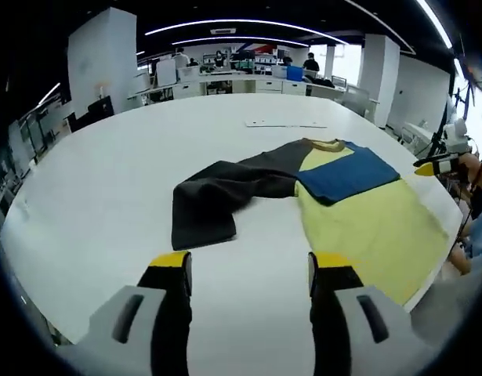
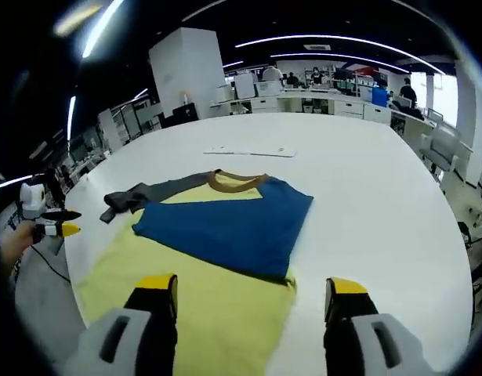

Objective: Fold the garment on the visible template until the final outline fits inside the template.

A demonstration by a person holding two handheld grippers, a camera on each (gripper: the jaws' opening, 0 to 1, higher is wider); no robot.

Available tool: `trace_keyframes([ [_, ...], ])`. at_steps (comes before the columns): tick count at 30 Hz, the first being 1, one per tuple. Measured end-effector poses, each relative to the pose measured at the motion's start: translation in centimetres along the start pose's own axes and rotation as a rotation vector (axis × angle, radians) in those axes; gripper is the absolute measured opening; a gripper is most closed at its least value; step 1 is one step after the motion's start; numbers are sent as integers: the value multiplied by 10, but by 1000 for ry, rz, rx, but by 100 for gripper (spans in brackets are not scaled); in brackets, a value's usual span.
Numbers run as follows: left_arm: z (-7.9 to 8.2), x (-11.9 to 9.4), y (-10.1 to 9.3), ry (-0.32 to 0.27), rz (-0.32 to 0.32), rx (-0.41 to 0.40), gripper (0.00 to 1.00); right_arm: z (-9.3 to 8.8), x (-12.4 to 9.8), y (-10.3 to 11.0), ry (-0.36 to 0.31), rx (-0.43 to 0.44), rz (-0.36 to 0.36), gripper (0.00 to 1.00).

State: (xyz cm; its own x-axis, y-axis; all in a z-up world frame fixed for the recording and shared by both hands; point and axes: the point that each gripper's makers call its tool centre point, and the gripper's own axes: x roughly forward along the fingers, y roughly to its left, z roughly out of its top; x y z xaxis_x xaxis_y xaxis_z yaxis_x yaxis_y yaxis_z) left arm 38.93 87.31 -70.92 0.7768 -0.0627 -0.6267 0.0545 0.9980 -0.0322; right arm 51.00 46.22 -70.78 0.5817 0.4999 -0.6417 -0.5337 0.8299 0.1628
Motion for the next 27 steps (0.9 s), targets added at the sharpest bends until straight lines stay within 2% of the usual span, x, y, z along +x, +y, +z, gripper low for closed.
trace_keyframes([
  [7, 6, 19, 9, -10, 25, 0, 48, -2, -12, 8, 9, -8, 21, 84],
  [11, 9, 32, 14, -16, 36, 3, 41, -5, -18, 15, 14, -4, 32, 84],
  [17, 4, 50, 19, 3, 49, 9, 31, -6, -29, 18, 1, 11, 26, 83],
  [24, 2, 62, 20, 6, 55, 19, 21, -6, -37, 19, -3, 17, 15, 82],
  [27, -1, 65, 19, 31, 52, 0, 17, -3, -41, 21, -23, 33, 19, 81],
])
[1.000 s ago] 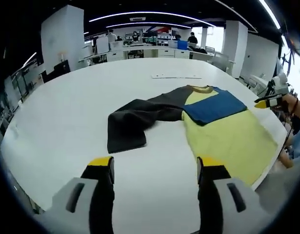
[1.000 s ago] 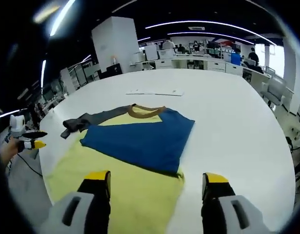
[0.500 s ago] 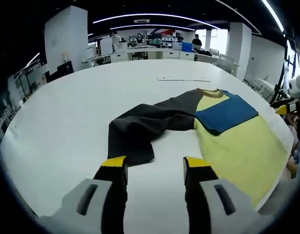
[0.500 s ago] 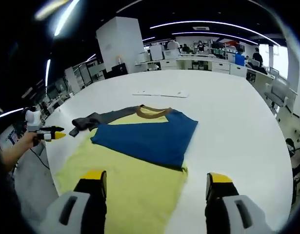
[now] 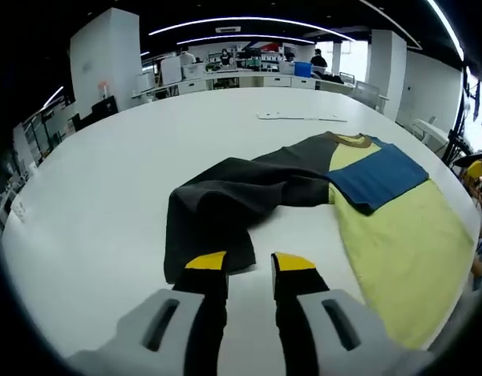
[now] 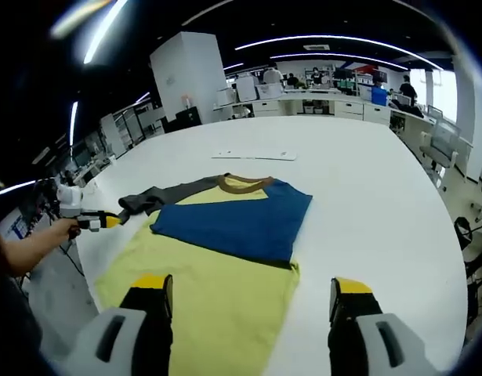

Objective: Fold the garment on the visible template until the final outline fits inside the template.

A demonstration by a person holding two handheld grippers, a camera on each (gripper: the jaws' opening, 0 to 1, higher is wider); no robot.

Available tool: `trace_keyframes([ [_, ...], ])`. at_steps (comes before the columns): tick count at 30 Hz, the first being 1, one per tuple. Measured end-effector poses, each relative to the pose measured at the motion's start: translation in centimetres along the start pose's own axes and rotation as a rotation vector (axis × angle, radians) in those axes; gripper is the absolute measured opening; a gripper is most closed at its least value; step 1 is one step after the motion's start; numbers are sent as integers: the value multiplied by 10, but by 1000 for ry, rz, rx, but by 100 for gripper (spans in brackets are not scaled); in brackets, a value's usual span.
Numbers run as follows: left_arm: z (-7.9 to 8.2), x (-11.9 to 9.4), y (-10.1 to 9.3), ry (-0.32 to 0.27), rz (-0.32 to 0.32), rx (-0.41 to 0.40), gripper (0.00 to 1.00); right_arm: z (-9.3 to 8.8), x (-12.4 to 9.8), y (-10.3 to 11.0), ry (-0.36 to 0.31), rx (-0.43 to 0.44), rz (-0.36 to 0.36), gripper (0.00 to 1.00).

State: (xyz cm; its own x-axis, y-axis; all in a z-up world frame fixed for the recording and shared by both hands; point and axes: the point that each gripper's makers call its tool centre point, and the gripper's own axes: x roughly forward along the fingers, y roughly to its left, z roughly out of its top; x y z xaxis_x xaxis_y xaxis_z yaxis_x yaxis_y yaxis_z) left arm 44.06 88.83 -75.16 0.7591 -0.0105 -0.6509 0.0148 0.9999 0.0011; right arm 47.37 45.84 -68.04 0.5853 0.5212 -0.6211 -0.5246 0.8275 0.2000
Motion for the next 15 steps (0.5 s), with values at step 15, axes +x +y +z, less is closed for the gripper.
trace_keyframes([
  [15, -10, 16, 5, 68, 26, 11, 5, 3, -11, 14, 12, -23, 45, 84],
])
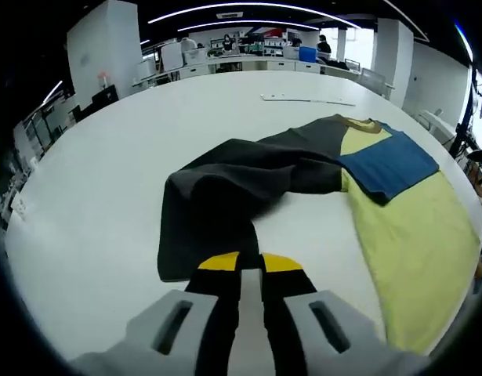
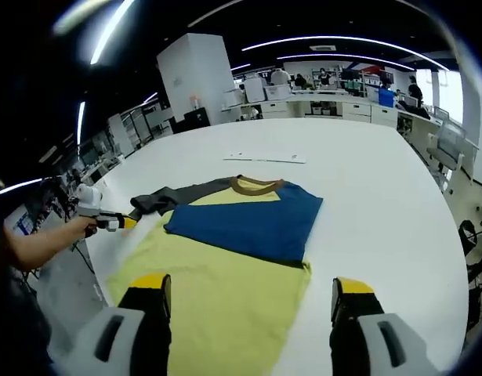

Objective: Fold the garment on the visible template until the final outline fits inside the template.

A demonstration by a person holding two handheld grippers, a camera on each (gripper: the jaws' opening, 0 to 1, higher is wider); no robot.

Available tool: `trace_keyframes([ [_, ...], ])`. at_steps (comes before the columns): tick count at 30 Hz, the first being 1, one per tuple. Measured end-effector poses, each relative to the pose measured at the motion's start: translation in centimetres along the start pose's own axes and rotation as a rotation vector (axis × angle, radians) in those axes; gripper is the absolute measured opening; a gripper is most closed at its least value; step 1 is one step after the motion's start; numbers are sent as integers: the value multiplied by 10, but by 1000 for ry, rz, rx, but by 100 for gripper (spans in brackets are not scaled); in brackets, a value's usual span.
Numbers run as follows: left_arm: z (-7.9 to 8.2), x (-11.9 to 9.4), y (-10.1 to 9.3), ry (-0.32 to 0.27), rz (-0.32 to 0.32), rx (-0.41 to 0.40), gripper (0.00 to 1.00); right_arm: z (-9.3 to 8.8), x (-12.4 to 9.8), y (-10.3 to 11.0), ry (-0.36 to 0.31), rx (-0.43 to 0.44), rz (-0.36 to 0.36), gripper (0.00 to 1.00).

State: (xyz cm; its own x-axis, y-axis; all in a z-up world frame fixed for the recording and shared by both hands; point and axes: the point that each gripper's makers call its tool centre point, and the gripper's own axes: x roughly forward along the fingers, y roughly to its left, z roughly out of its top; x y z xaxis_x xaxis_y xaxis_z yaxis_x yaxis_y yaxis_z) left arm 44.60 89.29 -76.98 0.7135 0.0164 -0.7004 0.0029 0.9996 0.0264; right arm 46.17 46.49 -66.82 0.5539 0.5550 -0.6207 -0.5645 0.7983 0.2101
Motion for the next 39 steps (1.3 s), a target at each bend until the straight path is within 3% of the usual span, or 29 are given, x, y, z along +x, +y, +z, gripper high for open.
trace_keyframes([
  [8, -2, -2, 10, 16, 22, -25, 0, -1, -2, -1, 2, -4, -8, 84],
  [16, -13, -17, 37, 40, 80, 4, 0, -4, -3, 2, 14, 6, -7, 84],
  [26, -21, -28, 76, 67, 154, 35, 0, -5, -6, 14, 46, -43, 11, 85],
  [39, -27, -34, 107, 97, 191, 75, 0, -7, -9, 13, 45, -39, -14, 84],
])
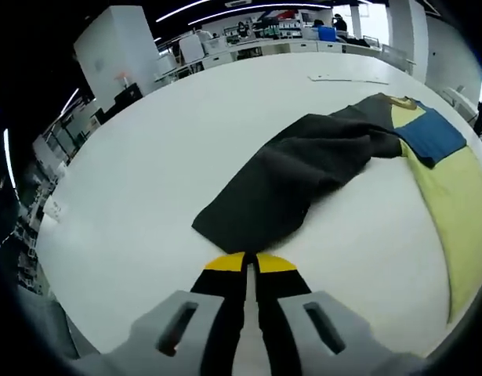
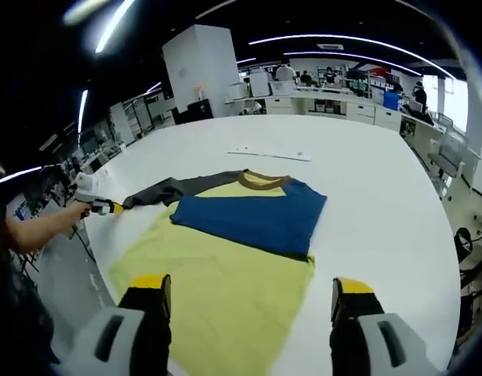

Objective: Fold the garment on the visible template until the final outline fits inside the template.

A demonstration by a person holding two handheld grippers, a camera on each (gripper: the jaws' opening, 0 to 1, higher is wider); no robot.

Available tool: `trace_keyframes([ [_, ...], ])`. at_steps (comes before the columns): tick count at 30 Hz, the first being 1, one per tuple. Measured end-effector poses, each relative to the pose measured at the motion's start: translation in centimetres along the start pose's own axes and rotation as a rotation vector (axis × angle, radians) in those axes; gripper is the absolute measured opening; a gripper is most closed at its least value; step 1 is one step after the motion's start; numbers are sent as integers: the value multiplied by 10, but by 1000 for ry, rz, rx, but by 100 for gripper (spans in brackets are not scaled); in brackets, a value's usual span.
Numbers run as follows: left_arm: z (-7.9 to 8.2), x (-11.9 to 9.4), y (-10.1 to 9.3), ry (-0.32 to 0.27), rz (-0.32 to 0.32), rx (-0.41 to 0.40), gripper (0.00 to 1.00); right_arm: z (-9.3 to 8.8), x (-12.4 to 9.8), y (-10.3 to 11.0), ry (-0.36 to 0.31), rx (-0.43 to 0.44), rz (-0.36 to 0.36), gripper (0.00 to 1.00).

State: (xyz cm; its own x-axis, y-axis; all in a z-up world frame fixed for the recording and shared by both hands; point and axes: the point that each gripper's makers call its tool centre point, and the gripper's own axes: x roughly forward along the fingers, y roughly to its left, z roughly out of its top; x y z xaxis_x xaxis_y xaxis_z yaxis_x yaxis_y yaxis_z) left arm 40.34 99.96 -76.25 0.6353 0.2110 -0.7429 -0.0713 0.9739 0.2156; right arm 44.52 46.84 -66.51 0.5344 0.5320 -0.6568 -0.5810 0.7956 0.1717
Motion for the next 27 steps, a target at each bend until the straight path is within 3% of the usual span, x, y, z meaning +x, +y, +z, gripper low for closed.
trace_keyframes([
  [14, -2, 6, 38, 20, 89, 11, 0, 0, -3, -2, 2, 11, -17, 84],
  [27, -3, 8, 44, 26, 101, 35, 1, 1, -7, -4, 6, 18, -34, 84],
])
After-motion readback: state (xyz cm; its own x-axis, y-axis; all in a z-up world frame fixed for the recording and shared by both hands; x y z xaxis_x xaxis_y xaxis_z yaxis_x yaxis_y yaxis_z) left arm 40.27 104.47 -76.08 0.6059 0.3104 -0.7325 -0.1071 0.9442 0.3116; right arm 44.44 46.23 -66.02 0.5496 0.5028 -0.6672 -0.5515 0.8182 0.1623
